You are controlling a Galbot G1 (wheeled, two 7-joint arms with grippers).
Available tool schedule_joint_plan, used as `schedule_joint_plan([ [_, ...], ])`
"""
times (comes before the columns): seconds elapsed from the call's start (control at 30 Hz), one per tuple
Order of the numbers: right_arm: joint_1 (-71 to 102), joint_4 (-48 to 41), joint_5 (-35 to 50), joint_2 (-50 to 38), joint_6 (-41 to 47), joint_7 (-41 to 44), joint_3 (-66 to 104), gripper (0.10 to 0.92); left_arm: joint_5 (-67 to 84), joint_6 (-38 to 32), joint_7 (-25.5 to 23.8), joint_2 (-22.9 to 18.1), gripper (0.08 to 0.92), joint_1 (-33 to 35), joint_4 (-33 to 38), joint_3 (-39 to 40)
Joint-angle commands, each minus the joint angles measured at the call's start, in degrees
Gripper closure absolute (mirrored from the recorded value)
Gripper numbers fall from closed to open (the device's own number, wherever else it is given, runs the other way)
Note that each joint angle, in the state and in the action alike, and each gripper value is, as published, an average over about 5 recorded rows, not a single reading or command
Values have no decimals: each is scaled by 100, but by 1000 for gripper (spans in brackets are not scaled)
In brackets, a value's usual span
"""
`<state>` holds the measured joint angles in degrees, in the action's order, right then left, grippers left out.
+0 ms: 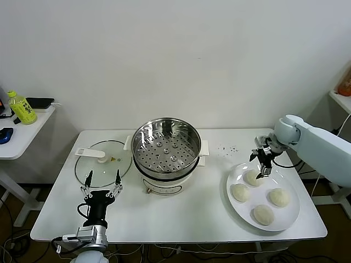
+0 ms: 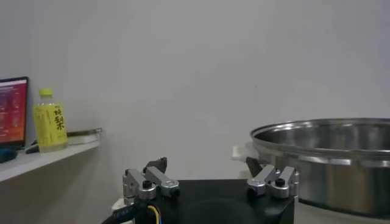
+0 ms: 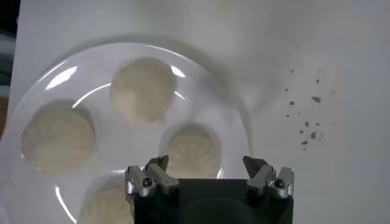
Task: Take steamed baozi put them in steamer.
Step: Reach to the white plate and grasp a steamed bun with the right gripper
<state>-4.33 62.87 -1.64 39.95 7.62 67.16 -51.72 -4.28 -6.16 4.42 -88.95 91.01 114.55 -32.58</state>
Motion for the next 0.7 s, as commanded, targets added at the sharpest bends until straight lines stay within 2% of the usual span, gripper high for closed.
schedule_joint_plan([
  [0.03,110,-137,-148,100,-47,25,-80,203,10,12,6,10,177,1,2,-2],
  [0.7,396,-321,-363,232,-71,-109,142,203,25,-10,14,0,177,6,-49,-9],
])
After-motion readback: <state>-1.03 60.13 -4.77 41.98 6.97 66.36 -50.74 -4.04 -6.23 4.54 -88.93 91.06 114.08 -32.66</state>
